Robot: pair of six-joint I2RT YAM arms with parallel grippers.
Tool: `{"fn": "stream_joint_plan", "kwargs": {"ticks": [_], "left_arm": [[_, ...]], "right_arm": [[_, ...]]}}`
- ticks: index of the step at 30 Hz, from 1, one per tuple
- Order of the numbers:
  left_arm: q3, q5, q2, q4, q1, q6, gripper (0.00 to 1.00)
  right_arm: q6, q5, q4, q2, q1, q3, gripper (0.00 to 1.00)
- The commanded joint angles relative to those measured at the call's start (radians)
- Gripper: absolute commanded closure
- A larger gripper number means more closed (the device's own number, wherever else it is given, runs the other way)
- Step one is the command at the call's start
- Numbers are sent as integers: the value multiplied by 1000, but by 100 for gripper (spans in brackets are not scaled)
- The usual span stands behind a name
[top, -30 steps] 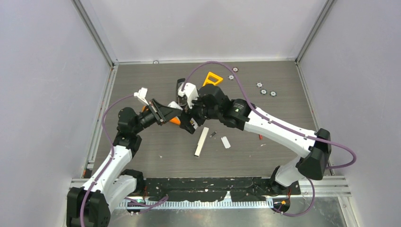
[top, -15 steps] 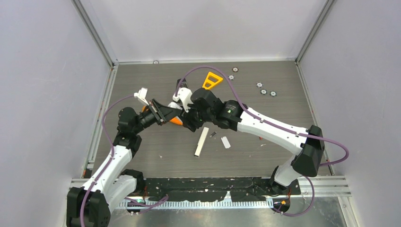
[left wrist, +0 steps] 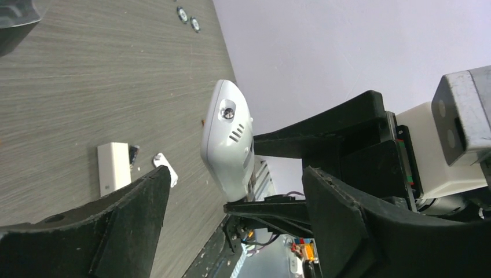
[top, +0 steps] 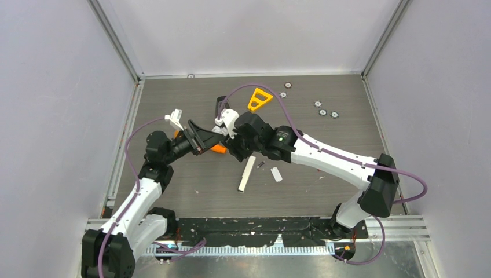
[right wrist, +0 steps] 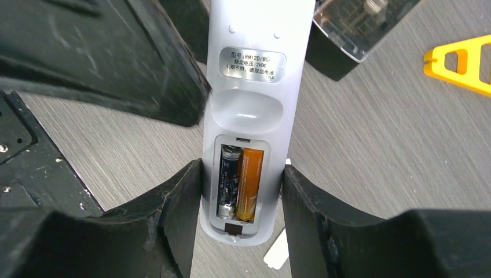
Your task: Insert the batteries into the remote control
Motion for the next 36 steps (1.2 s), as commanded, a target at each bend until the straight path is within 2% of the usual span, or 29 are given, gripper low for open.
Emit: {"fn": "stream_joint_plan", "kwargs": {"ticks": [1,4,10,14,18,25,31,36], "left_arm": [[23,-29,-23,-72,5,87,13],[12,-65,-36,-136,5,131,11],[-18,-84,-44,-187,4,205,11],[-16,-77,-16,-220,-20,276,12],[11,-125,24,-303,-89,384,15],[72,-246,127,-415,-242,557,16],[162,-317,251,-482,-334,670,19],[186,-342,275,-500,-344,700,19]], "right_arm": [[27,54,48,-87,-22,-48,79],[30,54,55,-121,-59,-134,79],[-31,10,57,-156,-261,-277,79],[-110,27,40,-98,-330,-308,79],[-130,39,45,8,-393,-330,80],[-195,10,55,70,-434,-377,80],[-277,-59,101,50,-450,-469,80],[-331,-61,117,38,-458,-523,77]]}}
